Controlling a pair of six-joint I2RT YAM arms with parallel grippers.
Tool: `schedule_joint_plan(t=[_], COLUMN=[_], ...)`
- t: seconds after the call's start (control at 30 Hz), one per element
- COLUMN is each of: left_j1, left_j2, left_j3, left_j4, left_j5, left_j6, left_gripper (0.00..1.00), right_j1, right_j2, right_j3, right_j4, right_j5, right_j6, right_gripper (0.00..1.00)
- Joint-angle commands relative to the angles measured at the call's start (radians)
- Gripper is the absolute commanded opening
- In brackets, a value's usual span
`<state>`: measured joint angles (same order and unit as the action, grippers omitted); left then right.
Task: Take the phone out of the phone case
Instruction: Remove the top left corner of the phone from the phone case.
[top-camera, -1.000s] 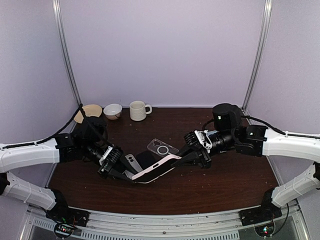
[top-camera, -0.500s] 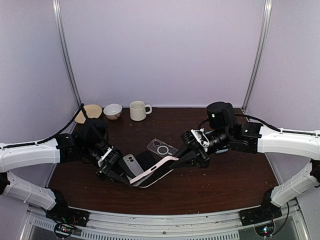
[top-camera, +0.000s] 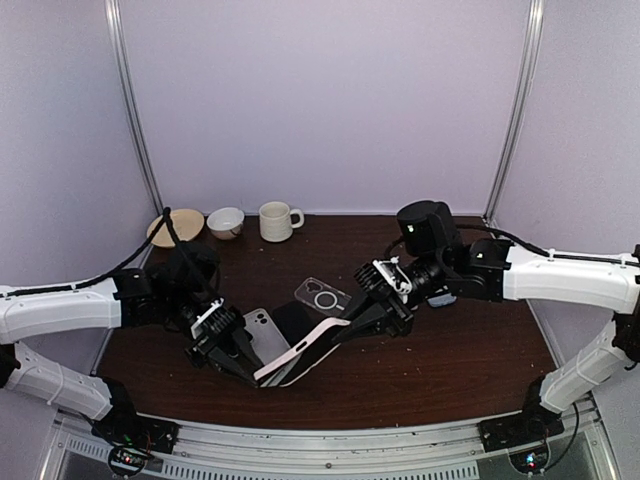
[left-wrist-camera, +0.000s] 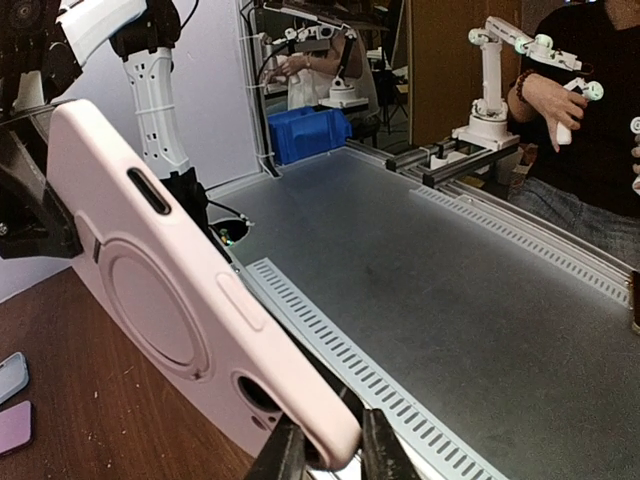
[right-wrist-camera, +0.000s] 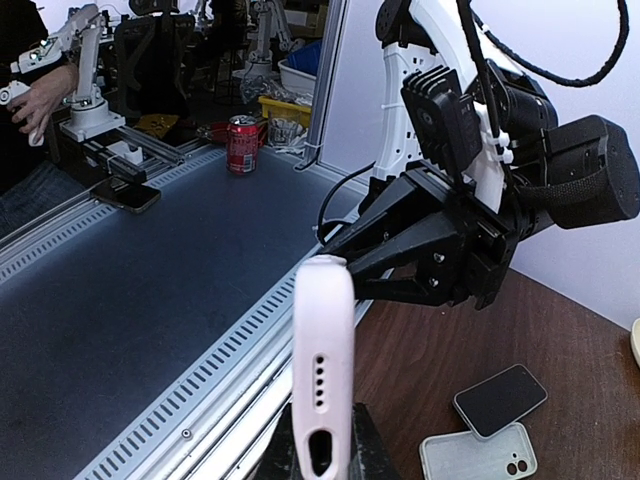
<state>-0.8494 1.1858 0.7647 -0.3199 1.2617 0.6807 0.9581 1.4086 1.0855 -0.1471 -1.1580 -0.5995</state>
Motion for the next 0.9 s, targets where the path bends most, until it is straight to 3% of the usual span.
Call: schedule_joint_plan(t=[0.0, 0.3, 0.4, 0.57, 0.87], left_j1=[0.0, -0.003, -0.006, -0.006, -0.004], left_j2=[0.011, 0.014, 0.013, 0.007, 0.002], left_j3=[0.033, 0.033, 0.032, 0.024, 0.025], left_j4=[0.081, 0.074, 0.073, 0.082, 0.076], left_j5=[-0.019, -0.043, -0.112, -0.204, -0.201], left_j6=[0.025, 0.037, 0.067, 0.096, 0.103], left_gripper=[0.17, 0.16, 0.02, 0.02, 0.02], right_j1=[0.04, 0.045, 0.046, 0.047, 0.058], right_j2=[0.023, 0.023, 0.019, 0.008, 0.017], right_j3=[0.058, 0.063, 0.066, 0.07, 0.085], right_j4=[0.049, 0.033, 0.011, -0.032, -0.095], right_j5=[-0.101, -0.115, -0.134, -0.164, -0.208], right_j6=[-0.022, -0.026, -0.026, -0.028, -0.045], right_gripper=[0.0, 0.0, 0.0, 0.0, 0.0])
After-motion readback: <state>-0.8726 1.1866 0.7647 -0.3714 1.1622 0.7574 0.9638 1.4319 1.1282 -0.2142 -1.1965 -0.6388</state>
